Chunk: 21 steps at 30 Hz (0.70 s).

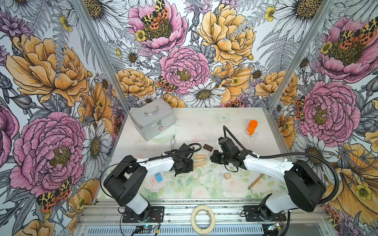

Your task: Build the wood block tower

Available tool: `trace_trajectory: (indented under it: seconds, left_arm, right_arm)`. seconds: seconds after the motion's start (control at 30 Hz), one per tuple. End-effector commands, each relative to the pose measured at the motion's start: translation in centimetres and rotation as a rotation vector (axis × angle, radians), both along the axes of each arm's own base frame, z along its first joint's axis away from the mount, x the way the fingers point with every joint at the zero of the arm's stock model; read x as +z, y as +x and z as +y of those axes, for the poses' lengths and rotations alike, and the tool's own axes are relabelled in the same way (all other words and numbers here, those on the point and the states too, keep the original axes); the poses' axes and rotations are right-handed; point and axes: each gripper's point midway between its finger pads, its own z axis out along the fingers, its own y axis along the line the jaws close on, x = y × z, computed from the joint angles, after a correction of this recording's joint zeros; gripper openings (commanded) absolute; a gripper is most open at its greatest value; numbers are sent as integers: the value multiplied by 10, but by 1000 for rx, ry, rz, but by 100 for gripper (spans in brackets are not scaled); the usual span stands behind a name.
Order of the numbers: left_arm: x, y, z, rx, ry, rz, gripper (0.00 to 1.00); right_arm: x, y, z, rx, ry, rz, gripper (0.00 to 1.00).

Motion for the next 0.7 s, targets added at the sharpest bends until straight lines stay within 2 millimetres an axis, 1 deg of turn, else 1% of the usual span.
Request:
trace_trajectory:
  seconds: [0.0,0.1,0.23,0.37,0.57,0.67]
  left_arm:
    - [4,8,-16,-22,-46,2,0]
    - [2,10,-21,-31,-50,12,0]
    - [-2,13,-24,-31,-46,22,0]
    - [-3,18,-26,-28,-45,21,0]
    - [-1,22,-22,-13,-39,12,0]
    - [2,23,-17,-3,-32,0,0]
  right_arm:
    - [-8,0,-3,10,-23,4,0]
    - [-11,0,-4,9,-29,8,0]
    - [-14,-1,-5,8,-32,14,0]
    - [-20,-2,-2,13,-20,31,0]
    - [-27,-5,6,22,11,55,0]
    - [-33,-11,15,51,20,76,0]
